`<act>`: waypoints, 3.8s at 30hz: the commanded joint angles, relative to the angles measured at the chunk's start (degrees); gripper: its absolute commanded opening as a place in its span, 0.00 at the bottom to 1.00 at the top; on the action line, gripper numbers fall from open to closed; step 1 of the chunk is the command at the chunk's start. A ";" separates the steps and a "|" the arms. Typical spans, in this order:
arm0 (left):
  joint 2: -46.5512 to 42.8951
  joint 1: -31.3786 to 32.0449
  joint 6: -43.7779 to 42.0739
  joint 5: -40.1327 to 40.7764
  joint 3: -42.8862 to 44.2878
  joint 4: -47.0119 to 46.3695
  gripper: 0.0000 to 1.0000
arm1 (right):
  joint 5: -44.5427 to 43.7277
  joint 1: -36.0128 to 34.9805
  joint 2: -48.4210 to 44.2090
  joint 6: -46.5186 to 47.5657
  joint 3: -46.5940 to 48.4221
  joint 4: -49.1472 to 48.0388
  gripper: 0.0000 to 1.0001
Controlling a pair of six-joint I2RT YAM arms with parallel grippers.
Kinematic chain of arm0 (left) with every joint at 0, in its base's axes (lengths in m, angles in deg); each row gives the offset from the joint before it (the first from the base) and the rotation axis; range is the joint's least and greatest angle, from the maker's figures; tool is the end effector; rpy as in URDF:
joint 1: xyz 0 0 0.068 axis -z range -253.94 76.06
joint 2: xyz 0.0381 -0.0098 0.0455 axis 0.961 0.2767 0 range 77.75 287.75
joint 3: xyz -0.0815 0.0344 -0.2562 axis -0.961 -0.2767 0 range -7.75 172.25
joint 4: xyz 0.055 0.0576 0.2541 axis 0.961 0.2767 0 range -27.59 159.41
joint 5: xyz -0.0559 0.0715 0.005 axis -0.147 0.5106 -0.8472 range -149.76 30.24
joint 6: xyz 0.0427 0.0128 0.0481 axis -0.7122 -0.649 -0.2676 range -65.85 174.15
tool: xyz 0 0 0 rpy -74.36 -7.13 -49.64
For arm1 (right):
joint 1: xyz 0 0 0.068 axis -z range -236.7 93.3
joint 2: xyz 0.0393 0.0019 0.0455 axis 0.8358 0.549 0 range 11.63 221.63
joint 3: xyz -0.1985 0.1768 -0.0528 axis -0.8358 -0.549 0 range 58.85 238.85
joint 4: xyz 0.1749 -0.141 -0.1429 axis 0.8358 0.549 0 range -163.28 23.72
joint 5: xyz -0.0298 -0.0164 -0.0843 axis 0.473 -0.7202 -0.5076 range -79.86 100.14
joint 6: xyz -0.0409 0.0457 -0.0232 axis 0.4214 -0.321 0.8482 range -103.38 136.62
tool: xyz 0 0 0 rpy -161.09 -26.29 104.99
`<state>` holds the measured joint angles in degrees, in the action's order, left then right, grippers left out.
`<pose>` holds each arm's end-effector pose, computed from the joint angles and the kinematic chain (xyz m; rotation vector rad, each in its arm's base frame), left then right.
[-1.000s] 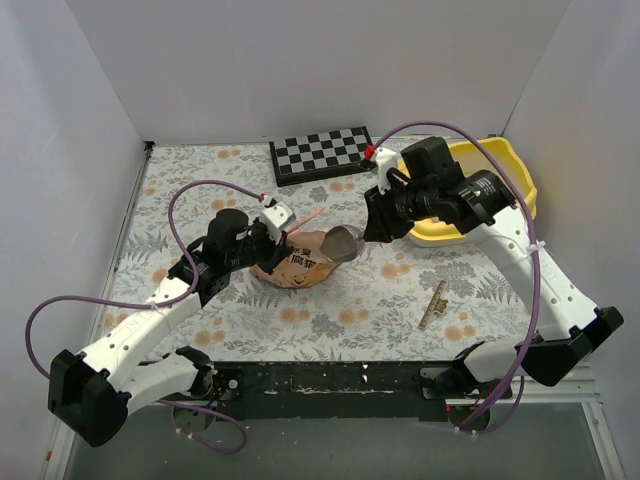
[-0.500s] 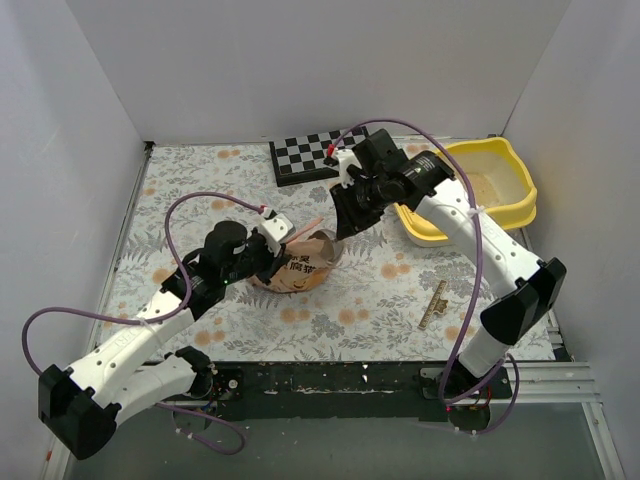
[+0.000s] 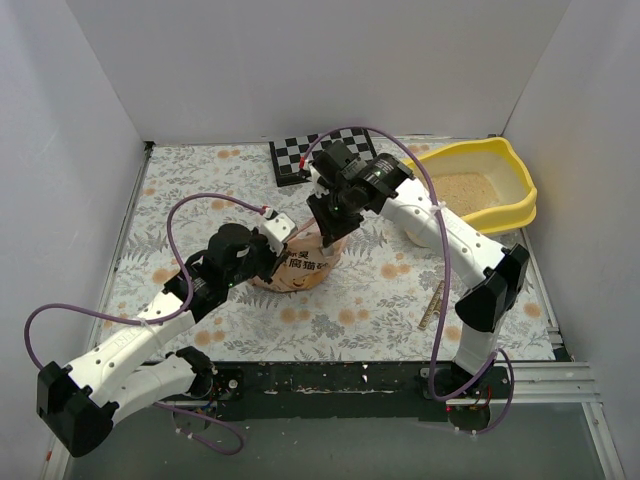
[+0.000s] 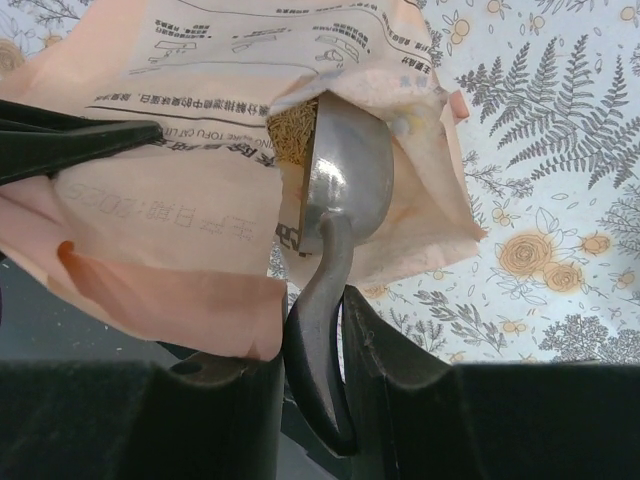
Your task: Fill the litter box with clean litter
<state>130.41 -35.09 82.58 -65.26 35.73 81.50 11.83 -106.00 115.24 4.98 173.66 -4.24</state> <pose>0.1743 -0.1468 0.2818 0.2583 2.1506 -0.8032 0.2482 0.2907 0.3693 -0.8629 2.4962 0.4197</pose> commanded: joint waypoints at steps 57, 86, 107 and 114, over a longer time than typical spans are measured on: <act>-4.06 -8.88 3.13 -8.30 -12.28 -16.45 0.00 | 56.93 19.67 -7.37 -55.08 -70.33 -125.30 0.01; -10.65 -8.79 4.45 -7.07 -19.93 -27.09 0.00 | 60.53 35.94 -31.27 -42.24 -83.60 -100.86 0.01; -11.80 -8.79 5.06 -7.07 -20.37 -27.79 0.00 | 54.74 38.22 -44.11 -45.84 -91.86 -98.57 0.01; -12.23 -8.79 5.15 -6.98 -20.54 -27.88 0.00 | 52.80 38.49 -47.36 -48.12 -91.86 -98.57 0.01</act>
<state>119.61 -44.14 86.99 -71.66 15.21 56.39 65.53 -67.90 70.28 -41.07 82.01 -100.90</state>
